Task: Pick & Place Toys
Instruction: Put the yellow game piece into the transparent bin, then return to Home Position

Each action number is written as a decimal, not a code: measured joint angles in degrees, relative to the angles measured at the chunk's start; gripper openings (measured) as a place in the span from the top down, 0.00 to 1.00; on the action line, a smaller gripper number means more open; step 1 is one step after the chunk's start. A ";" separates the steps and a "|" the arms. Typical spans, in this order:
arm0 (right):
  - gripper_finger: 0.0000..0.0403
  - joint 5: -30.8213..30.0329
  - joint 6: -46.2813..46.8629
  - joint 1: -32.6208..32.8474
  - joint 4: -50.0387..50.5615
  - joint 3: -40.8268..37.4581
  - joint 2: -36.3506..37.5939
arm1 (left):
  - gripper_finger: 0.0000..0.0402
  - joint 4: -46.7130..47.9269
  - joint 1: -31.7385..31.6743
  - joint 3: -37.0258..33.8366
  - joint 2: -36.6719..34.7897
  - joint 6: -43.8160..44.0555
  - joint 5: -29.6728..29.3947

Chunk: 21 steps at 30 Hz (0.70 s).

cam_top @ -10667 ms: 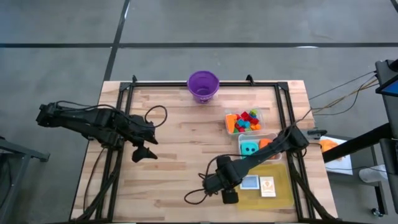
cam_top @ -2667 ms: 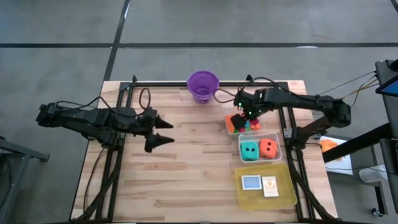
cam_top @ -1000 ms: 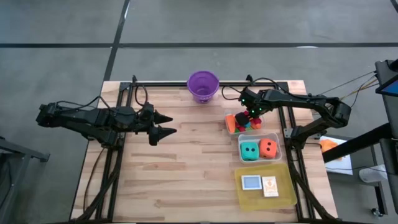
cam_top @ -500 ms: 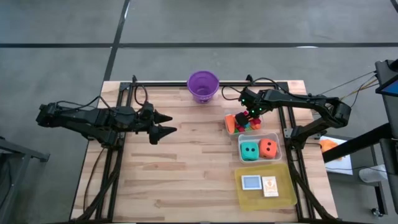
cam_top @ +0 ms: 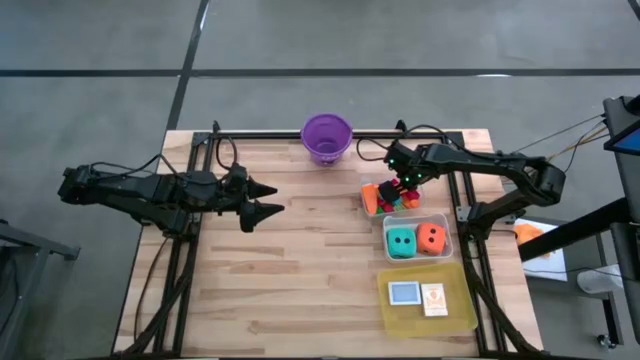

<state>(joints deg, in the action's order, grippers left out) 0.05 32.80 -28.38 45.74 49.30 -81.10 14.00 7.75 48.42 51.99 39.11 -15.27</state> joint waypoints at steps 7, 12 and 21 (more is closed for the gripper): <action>0.10 -0.06 1.16 0.02 1.05 0.42 2.63 | 0.07 0.02 0.00 0.00 0.00 -0.02 0.02; 0.10 -1.39 1.62 0.25 3.77 2.53 5.24 | 0.07 0.08 0.00 0.00 0.00 0.18 0.01; 0.10 -3.23 3.70 5.83 3.58 6.39 16.39 | 0.08 0.51 0.00 0.80 -1.24 2.93 0.28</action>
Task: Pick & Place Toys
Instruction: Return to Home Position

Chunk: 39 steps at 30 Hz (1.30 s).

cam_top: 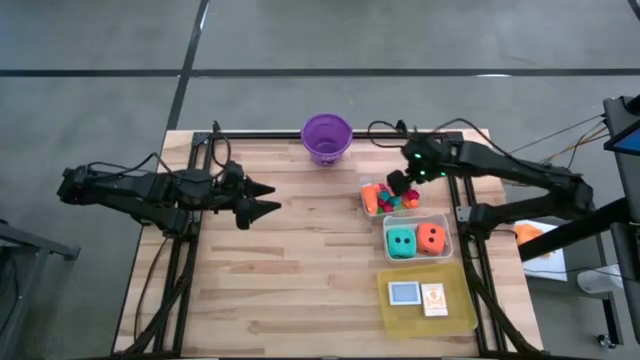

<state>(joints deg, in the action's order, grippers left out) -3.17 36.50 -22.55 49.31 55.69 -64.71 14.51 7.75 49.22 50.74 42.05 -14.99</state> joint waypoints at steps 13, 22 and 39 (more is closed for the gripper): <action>0.20 -5.98 10.97 13.10 -2.25 -1.43 15.31 | 0.12 1.59 0.04 0.80 -3.24 -10.82 4.36; 0.70 -9.71 7.72 19.99 -5.26 -1.45 18.34 | 0.67 1.68 0.02 0.80 -5.55 -13.15 2.56; 0.87 -16.82 2.15 31.68 -6.38 0.34 25.72 | 0.95 16.08 0.04 0.12 -15.40 -9.80 2.73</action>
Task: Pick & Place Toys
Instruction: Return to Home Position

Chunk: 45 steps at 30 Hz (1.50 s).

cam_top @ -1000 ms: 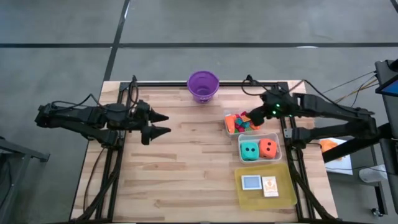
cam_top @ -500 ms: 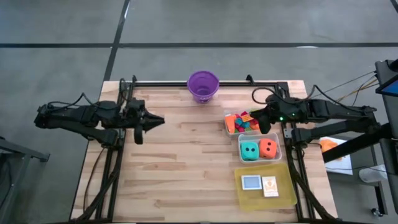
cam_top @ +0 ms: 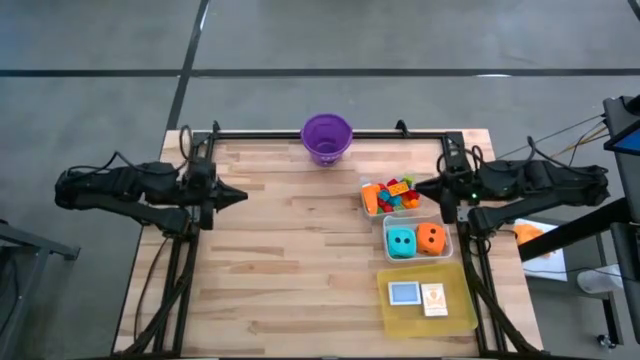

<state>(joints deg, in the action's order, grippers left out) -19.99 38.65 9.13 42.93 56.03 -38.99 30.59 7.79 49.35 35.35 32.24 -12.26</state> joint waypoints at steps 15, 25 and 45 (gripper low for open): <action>0.69 7.03 -6.42 3.85 -14.53 -8.39 5.88 | 0.95 -8.96 -0.10 -12.16 -5.85 -17.51 2.77; 0.58 6.98 -8.75 7.16 -31.69 -26.67 17.87 | 0.95 -16.36 -1.09 -24.95 -19.15 -18.64 2.92; 0.48 11.69 -18.18 7.13 -34.97 -40.08 37.63 | 0.95 -16.88 -1.33 -39.51 -34.95 -17.29 2.89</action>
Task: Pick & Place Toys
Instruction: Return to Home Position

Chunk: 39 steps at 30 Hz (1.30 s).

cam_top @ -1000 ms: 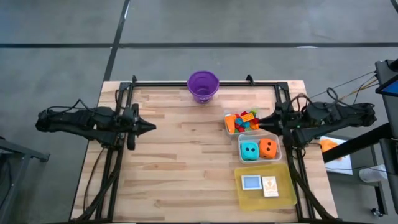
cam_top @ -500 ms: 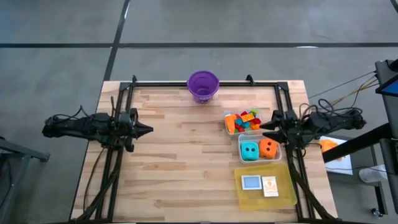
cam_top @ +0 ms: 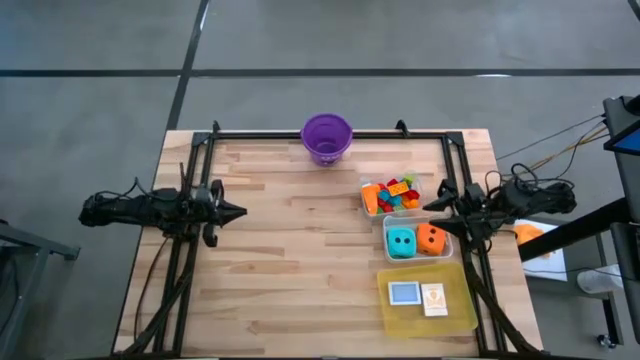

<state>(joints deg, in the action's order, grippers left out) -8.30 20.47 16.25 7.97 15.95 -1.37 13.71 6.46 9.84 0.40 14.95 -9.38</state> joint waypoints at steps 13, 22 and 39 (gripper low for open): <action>0.48 5.67 -2.92 -0.01 -9.52 -6.82 1.31 | 0.95 -7.34 -0.07 -6.52 -0.41 0.76 7.39; 0.48 9.85 -2.58 -0.01 -20.97 -15.48 1.33 | 0.95 -11.32 -0.07 -8.30 2.15 -2.57 10.86; 0.48 11.83 -3.05 0.00 -13.48 -15.46 -0.17 | 0.95 -11.17 -0.07 -8.30 14.96 -8.56 10.48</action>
<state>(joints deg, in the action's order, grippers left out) 3.52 17.42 16.25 -5.52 0.49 -1.54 2.55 6.39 1.54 15.36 6.39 1.10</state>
